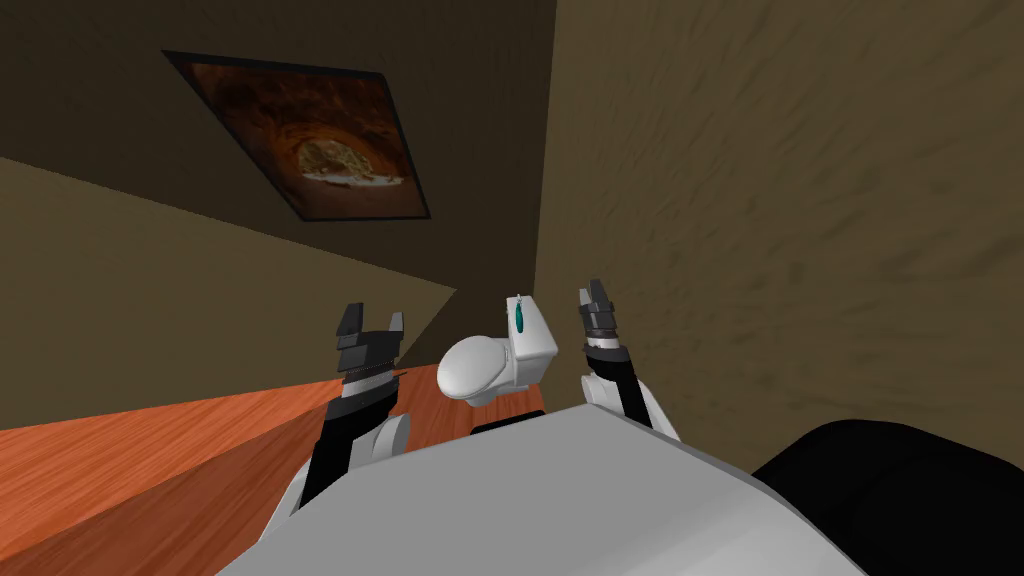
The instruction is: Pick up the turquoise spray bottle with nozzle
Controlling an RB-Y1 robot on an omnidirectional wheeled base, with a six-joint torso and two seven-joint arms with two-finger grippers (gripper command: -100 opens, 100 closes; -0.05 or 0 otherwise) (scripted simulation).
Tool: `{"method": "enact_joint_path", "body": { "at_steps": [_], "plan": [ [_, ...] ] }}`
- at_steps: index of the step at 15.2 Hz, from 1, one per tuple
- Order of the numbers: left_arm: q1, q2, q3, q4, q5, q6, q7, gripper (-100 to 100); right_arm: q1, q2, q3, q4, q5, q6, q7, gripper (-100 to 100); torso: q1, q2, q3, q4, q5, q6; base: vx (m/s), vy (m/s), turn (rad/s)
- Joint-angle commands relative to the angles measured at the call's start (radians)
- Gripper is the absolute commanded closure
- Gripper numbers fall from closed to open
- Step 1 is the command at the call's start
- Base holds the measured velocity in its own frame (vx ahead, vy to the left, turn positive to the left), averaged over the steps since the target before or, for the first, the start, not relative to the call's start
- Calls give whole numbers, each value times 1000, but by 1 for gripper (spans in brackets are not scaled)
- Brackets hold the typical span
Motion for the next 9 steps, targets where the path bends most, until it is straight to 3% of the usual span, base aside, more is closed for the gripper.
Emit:
{"method": "enact_joint_path", "body": {
  "at_steps": [1, 4, 9],
  "plan": [
    [0, 0, 0, 0, 0, 0, 0, 0, 3, -36, 5, -1, 4, 4, -2, -100, 0, 0, 0, 0, 0, 0, -9, 36, 18],
    [0, 0, 0, 0, 0, 0, 0, 0, 12, -90, 13, -4, 13, 13, -7, -100, 5, 3, 2, 1, 1, 0, -56, 78, 18],
    [0, 0, 0, 0, 0, 0, 0, 0, 41, -185, 32, -7, 41, 55, -22, -100, 5, 8, 4, 2, 1, 0, -102, 76, 25]
  ]
}}
